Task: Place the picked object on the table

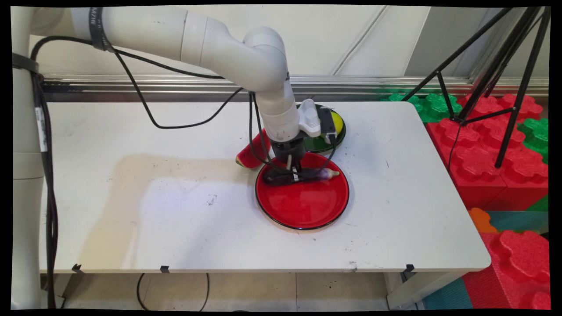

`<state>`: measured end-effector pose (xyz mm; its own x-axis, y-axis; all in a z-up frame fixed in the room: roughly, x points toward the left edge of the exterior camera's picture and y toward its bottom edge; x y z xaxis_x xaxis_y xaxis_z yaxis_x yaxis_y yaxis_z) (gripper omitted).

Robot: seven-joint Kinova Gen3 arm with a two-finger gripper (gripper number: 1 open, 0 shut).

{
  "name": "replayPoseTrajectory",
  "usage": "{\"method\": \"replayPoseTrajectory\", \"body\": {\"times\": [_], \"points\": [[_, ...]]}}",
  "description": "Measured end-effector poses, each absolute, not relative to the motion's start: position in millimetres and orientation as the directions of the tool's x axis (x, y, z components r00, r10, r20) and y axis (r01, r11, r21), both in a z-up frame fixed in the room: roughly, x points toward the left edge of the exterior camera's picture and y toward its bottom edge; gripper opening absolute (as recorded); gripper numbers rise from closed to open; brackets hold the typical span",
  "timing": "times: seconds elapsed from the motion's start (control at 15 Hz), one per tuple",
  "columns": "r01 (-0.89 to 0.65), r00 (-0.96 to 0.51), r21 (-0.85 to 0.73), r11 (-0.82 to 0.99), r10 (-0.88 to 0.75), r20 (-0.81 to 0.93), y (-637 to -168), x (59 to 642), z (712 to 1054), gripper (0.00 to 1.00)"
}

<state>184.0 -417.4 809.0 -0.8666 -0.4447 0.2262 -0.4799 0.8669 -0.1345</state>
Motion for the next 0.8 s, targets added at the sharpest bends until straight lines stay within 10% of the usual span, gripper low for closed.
{"method": "replayPoseTrajectory", "body": {"times": [0.8], "points": [[-0.373, -0.922, -0.229, 0.899, -0.332, 0.2, -392, 234, 912, 0.0]]}}
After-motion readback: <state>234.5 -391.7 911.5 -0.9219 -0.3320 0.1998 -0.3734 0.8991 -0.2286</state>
